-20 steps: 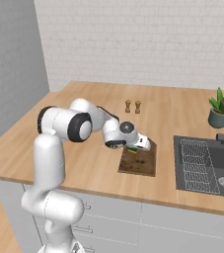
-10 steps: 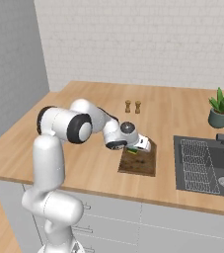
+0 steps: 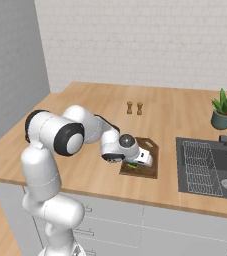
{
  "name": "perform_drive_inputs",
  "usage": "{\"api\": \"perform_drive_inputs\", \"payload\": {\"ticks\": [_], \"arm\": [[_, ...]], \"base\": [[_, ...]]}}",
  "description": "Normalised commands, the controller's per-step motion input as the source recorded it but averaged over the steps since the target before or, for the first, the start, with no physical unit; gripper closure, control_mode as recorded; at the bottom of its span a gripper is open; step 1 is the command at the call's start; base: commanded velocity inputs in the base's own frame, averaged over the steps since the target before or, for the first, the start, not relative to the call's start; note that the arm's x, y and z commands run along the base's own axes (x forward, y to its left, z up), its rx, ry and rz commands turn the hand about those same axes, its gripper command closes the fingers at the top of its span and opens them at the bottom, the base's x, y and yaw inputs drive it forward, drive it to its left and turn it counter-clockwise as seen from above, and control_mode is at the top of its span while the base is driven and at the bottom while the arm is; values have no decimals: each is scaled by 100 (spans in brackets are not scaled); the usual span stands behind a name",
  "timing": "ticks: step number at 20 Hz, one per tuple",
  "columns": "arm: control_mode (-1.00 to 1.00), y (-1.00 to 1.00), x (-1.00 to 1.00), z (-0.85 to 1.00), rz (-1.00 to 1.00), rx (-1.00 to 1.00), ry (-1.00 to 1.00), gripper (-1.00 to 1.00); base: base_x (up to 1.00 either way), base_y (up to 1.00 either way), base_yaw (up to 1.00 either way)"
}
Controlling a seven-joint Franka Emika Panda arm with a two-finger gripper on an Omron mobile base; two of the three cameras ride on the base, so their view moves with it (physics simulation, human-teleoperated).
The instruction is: Pick up the sponge from the counter and clean the cutting board by briefly scrubbing or pressing down on the cutting board. Once finished, release the sponge.
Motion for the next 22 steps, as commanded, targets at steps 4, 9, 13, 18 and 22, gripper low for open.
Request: {"api": "perform_drive_inputs", "payload": {"ticks": [4, 9, 13, 18, 22], "arm": [[-100, 0, -43, -4, 0, 0, 0, 100], [-100, 0, -28, -3, 0, 0, 1, 100], [-100, 0, 26, 0, 0, 0, 0, 100], [-100, 0, 56, 0, 0, 0, -2, 100], [-100, 0, 53, 0, 0, 0, -5, 100]], "base": [[0, 0, 0], [0, 0, 0], [0, 0, 0], [0, 0, 0], [0, 0, 0]]}}
